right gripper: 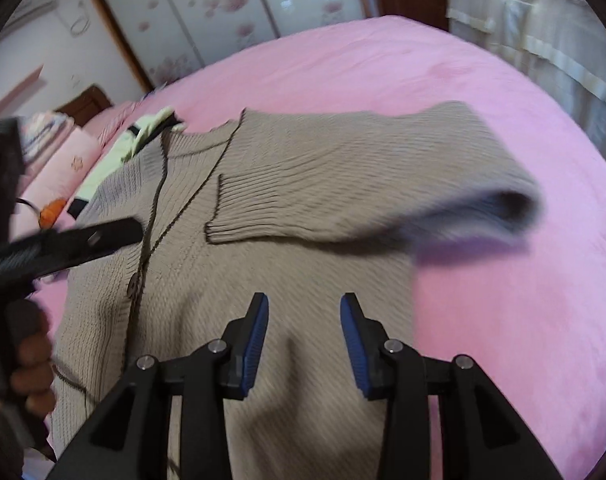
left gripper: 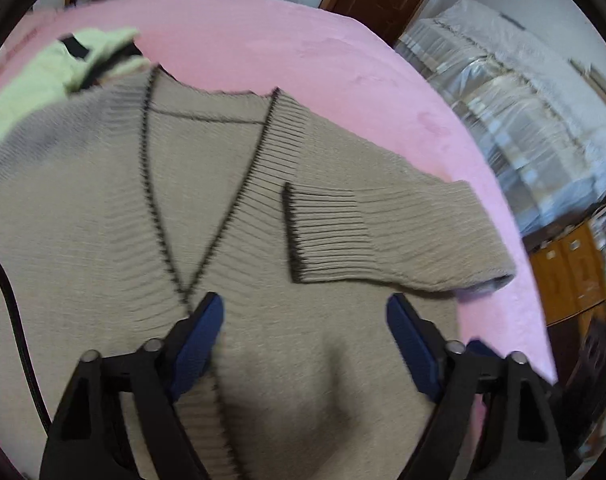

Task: Fold large clothes
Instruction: 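Lift the grasped sleeve with the right tool and fold it across the body, then grasp the other sleeve cuff with the left tool and lift it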

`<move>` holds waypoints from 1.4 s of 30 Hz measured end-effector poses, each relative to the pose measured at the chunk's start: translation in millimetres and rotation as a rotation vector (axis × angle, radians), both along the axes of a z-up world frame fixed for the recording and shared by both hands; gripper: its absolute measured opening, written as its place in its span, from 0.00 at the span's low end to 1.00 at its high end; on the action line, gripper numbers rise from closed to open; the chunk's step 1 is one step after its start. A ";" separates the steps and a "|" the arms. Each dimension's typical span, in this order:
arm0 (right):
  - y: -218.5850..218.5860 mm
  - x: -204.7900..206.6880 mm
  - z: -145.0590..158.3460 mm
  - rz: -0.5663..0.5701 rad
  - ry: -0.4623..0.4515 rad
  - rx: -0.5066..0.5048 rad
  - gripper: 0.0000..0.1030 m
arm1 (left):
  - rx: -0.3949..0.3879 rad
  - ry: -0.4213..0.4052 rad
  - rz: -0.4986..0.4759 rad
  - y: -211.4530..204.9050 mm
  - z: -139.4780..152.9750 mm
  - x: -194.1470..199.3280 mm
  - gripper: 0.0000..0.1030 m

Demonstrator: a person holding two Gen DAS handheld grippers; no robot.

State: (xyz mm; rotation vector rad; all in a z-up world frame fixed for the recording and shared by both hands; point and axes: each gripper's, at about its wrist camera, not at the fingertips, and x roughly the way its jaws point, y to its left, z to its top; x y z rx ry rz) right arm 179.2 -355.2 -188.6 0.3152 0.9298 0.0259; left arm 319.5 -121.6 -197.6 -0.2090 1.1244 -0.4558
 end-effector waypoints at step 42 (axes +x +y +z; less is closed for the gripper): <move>-67.5 91.1 -29.0 -0.234 0.054 -0.063 0.11 | 0.157 -0.383 0.047 -58.7 172.3 85.4 0.08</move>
